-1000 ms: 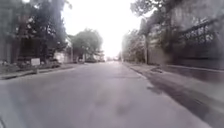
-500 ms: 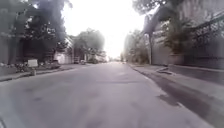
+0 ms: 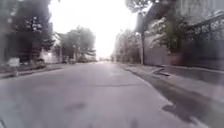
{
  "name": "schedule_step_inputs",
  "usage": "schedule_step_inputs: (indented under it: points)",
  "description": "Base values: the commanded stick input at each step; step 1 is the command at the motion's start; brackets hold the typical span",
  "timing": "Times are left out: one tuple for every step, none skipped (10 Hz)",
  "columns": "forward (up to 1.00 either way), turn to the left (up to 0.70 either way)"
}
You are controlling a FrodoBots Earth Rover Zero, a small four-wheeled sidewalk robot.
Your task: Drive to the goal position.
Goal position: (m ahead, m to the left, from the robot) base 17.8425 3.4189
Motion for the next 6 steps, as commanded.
schedule_step_inputs:
  points:
    - [1.0, 0.0]
    - [1.0, 0.0]
    - [1.0, 0.0]
    - [1.0, 0.0]
    - [1.0, 0.0]
    - [1.0, 0.0]
